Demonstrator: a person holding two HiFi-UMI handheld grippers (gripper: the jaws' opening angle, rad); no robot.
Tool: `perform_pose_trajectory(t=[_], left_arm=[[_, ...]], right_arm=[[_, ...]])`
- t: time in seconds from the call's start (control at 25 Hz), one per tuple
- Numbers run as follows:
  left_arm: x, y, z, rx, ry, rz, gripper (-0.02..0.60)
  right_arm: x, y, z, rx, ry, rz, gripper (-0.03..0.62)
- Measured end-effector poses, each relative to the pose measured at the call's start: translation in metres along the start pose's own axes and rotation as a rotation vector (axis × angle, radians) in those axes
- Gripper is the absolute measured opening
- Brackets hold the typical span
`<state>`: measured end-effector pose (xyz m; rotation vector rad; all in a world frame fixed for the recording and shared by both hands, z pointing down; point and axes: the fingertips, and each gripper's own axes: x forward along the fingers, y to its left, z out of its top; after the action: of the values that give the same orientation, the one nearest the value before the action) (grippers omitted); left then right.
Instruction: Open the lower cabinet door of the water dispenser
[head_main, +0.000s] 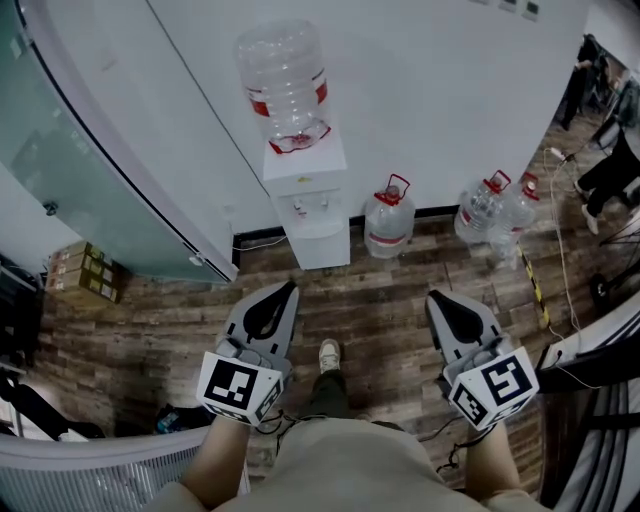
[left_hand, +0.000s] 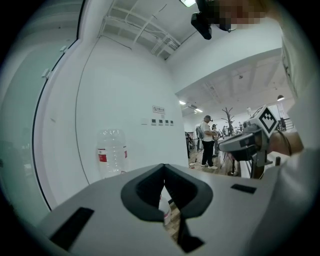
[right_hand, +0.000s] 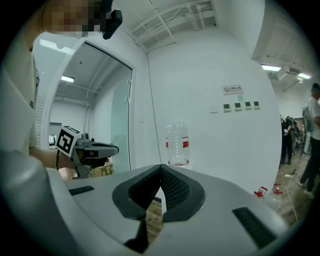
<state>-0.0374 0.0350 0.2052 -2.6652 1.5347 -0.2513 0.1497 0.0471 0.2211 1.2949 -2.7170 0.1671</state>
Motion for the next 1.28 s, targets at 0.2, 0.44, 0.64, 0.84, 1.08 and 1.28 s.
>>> perform_pose_trajectory(t=[0.2,0.44,0.64,0.84,1.08,1.28], left_arm=[[0.041,0.038,-0.007,-0.011,0.023,-0.028,0.006],[0.103,0.094,-0.010,0.021,0.036,-0.083,0.006],[0.149,0.140,-0.013,0.011,0.036,-0.117,0.006],[0.181,0.174,-0.021,0.007,0.043,-0.149,0.006],[0.207,0.205,-0.040,-0.013,0.045,-0.131,0.006],[0.222,0.208,-0.054,-0.025,0.066,-0.109,0.006]], right_arm=[[0.050,-0.019,0.004,0.006,0.030,-0.010,0.006],[0.121,-0.043,0.012,0.018,0.071,-0.030,0.006],[0.183,-0.064,0.019,0.037,0.089,-0.050,0.006],[0.233,-0.079,0.024,0.087,0.079,-0.048,0.006],[0.273,-0.097,0.014,0.099,0.092,-0.057,0.006],[0.282,-0.116,0.009,0.082,0.086,-0.063,0.006]])
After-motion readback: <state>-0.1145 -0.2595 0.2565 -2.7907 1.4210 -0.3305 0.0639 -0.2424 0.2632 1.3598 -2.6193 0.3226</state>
